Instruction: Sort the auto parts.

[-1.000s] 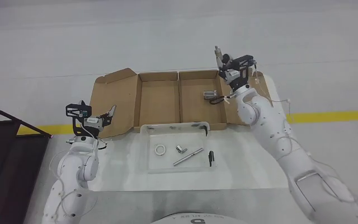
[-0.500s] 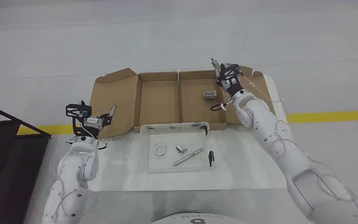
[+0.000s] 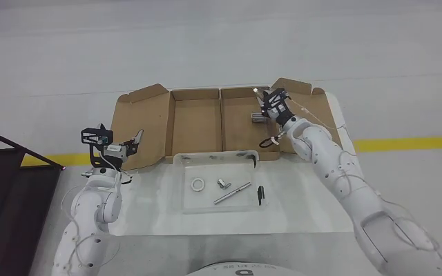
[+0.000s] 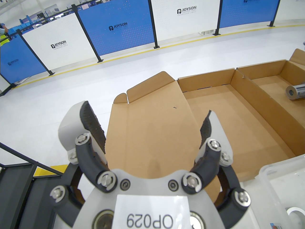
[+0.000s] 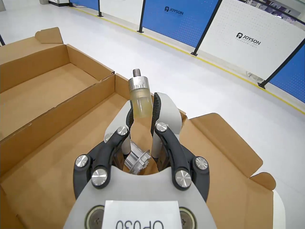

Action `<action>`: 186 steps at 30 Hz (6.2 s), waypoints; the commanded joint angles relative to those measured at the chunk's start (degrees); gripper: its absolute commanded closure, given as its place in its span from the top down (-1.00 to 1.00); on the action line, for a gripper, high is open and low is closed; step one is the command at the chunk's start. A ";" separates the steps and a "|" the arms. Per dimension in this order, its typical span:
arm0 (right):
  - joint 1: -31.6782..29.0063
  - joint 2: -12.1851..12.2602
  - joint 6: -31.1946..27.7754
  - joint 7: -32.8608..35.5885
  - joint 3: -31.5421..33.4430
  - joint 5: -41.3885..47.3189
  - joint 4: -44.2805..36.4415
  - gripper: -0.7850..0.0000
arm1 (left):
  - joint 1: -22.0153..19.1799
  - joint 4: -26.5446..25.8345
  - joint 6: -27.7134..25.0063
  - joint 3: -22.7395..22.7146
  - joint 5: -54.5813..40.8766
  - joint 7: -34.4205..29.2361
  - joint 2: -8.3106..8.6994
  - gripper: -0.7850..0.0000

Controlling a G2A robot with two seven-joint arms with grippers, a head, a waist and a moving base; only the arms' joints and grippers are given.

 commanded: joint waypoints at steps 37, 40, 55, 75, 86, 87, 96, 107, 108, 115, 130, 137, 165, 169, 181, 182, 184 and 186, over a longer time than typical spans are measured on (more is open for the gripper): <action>-13.16 7.36 -43.02 6.69 19.68 41.92 -13.50 1.00 | 0.00 0.00 0.00 0.00 0.00 0.00 0.00 1.00; -13.95 8.15 -43.02 7.66 20.21 45.14 -14.28 1.00 | 0.00 0.00 0.00 0.00 0.00 0.00 0.00 1.00; -13.95 8.15 -43.02 7.66 20.21 45.14 -14.28 1.00 | 0.00 0.00 0.00 0.00 0.00 0.00 0.00 1.00; -13.95 8.15 -43.02 7.66 20.21 45.14 -14.28 1.00 | 6.37 -13.57 -21.60 3.80 15.13 -4.98 1.48 1.00; -13.95 8.15 -43.02 7.66 20.21 45.14 -14.28 1.00 | 7.07 -14.74 -48.56 1.29 2.38 -8.36 3.05 1.00; -13.95 8.15 -43.02 7.66 20.21 45.14 -14.28 1.00 | 7.19 -15.29 -51.38 1.19 1.44 -10.27 3.27 1.00; -13.95 8.15 -43.02 7.66 20.21 45.14 -14.28 1.00 | 5.32 -22.81 -52.07 3.11 -4.84 -37.92 4.46 1.00; -13.95 8.15 -43.02 7.66 20.21 45.14 -14.28 1.00 | -12.63 -13.29 -41.25 15.89 -22.53 -63.04 5.01 0.74; -13.95 8.15 -43.02 7.66 20.21 45.14 -14.28 1.00 | -14.25 -11.95 -40.39 17.31 -23.12 -63.89 5.03 0.72; -13.95 8.15 -43.02 7.66 20.21 45.14 -14.28 1.00 | -22.16 -4.53 -37.76 26.08 -23.30 -66.53 5.33 0.24; -13.95 8.15 -43.02 7.66 20.21 45.14 -14.28 1.00 | -27.73 0.33 -32.87 36.13 -14.09 -69.12 5.14 -0.02; -13.95 8.15 -43.02 7.66 20.21 45.14 -14.28 1.00 | -28.03 2.41 -31.66 39.76 -9.39 -66.89 4.73 -0.06; -13.95 8.15 -43.02 7.66 20.21 45.14 -14.28 1.00 | -26.76 0.01 -33.62 37.95 -12.53 -62.11 5.69 -1.00; -13.95 8.15 -43.02 7.66 20.21 45.14 -14.28 1.00 | -23.08 -3.23 -38.17 31.67 -18.41 -58.09 7.24 -1.00; -13.95 8.15 -43.02 7.66 20.21 45.14 -14.28 1.00 | -15.22 -1.00 -58.00 15.73 -50.37 -46.28 12.67 -1.00; -13.95 8.15 -43.02 7.66 20.21 45.14 -14.28 1.00 | -15.53 -0.71 -58.00 16.29 -52.73 -46.28 13.21 -1.00; -13.95 8.15 -43.02 7.66 20.21 45.14 -14.28 1.00 | -16.64 0.07 -58.00 18.22 -57.69 -46.28 14.29 -1.00; -13.95 8.15 -43.02 7.66 20.21 45.14 -14.28 1.00 | -18.40 1.17 -58.00 20.81 -62.65 -46.29 15.41 -1.00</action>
